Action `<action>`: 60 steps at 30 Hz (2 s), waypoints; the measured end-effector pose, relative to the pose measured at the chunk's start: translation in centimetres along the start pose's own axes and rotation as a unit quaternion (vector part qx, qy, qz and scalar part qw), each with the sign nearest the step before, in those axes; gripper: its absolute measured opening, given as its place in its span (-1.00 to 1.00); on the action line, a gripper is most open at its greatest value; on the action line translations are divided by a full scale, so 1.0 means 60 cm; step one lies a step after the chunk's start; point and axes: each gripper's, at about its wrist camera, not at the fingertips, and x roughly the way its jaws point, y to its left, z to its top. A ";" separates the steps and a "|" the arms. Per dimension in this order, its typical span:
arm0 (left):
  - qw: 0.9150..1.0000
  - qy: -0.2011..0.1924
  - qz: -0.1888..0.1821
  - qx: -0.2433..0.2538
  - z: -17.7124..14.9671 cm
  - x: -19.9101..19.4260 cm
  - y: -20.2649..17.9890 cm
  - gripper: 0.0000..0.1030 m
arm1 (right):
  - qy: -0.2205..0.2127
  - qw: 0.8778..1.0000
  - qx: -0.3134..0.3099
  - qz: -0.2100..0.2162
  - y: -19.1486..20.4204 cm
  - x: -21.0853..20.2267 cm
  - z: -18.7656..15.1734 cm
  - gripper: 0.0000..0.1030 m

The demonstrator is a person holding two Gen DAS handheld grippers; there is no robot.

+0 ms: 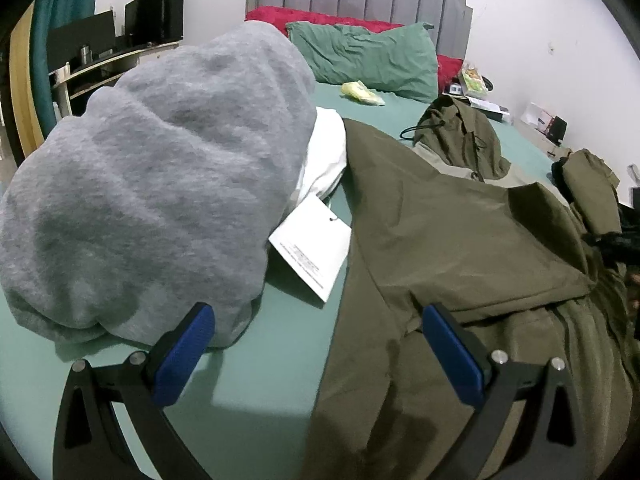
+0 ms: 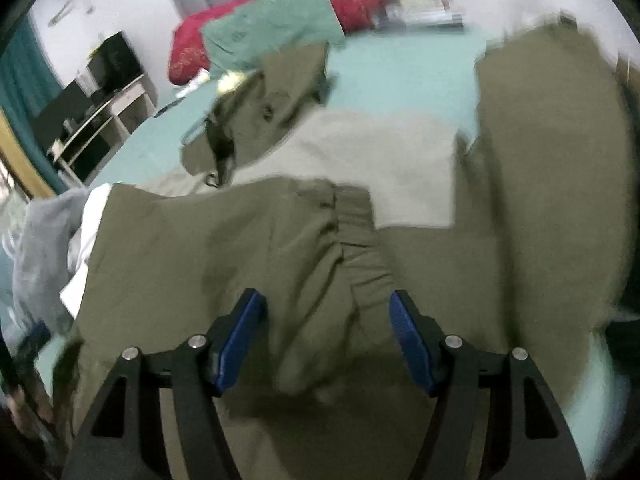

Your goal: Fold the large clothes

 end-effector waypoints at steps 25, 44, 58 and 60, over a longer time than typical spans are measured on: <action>1.000 0.010 0.005 0.014 -0.003 0.014 -0.006 1.00 | -0.141 0.982 0.079 -0.099 -0.250 -0.090 0.149 -0.96; 1.000 -0.001 -0.028 -0.012 0.012 -0.028 0.010 1.00 | -0.009 0.981 -0.186 0.055 0.120 -0.069 -0.038 0.43; 0.999 0.013 -0.031 -0.016 0.031 -0.011 0.024 1.00 | -0.078 0.997 0.013 0.011 0.031 0.018 0.136 -0.97; 0.999 0.014 -0.030 -0.014 0.029 -0.010 0.024 1.00 | -0.097 0.994 -0.028 0.030 0.093 0.009 0.146 -0.97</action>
